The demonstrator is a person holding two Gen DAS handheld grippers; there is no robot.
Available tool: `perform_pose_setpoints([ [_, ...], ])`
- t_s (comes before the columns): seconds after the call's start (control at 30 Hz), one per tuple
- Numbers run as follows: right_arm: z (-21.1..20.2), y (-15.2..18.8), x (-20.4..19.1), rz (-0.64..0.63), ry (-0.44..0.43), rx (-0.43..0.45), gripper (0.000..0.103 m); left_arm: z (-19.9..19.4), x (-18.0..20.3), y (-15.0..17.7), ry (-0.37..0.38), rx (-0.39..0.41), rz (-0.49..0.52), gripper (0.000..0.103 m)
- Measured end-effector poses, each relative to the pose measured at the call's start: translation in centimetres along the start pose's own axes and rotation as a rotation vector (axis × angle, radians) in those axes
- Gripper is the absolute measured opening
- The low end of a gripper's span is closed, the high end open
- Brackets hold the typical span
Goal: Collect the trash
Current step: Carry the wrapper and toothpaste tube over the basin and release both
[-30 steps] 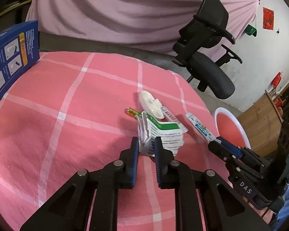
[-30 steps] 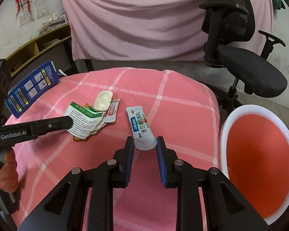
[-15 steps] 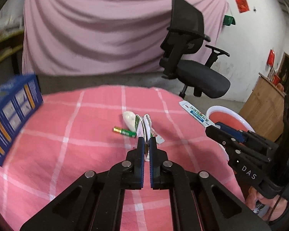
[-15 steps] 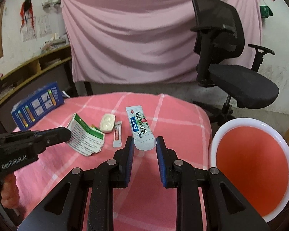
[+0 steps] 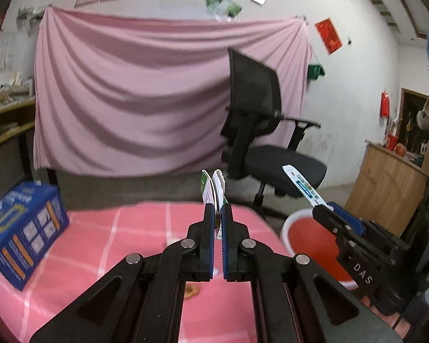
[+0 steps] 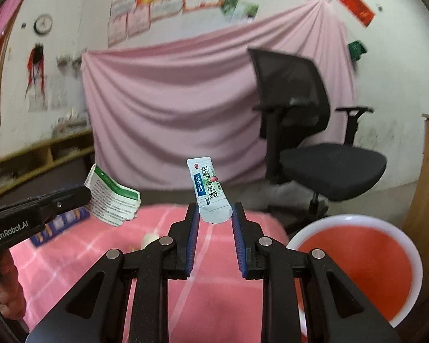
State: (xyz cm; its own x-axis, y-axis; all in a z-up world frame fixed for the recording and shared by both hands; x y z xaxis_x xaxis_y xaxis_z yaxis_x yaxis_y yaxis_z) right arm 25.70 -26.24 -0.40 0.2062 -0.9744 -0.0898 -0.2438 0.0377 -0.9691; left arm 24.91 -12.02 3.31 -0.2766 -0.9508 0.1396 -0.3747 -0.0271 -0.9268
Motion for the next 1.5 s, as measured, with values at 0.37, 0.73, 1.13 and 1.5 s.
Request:
perform_pose_setpoints([
  [0.37,-3.4,-2.3,4.7,0.080,0.139,0.173,0.021,0.5,6.2,-1.7,0.067,0.126,0.106,0.002],
  [0.73,-4.5,-2.0,10.0,0.180,0.256,0.142,0.021,4.1,12.0,-1.5,0.174,0.083,0.139,0.002],
  [1.13,-4.2,-0.5,13.6,0.267,0.310,0.055,0.021,6.9,14.9,0.0,0.238,-0.008,0.139,0.002],
  [1.5,-3.5,1.5,15.1,0.351,0.315,-0.048,0.022,9.0,16.2,1.9,0.286,-0.132,0.102,0.003],
])
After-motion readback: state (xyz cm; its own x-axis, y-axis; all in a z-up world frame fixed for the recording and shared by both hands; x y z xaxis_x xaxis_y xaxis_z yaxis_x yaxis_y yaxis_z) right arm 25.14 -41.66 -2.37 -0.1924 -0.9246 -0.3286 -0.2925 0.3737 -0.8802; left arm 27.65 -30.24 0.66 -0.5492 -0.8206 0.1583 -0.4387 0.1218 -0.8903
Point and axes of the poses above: each gripper's, at about its wrist camera, not at the fingertips, and z roughly the way its jaws point, x to its right, y to its underside, the point moved 6 cm from there along z, roughly the way its jaws point, and after that the axes turned 1 degree about -y, right-handed, at the moved point
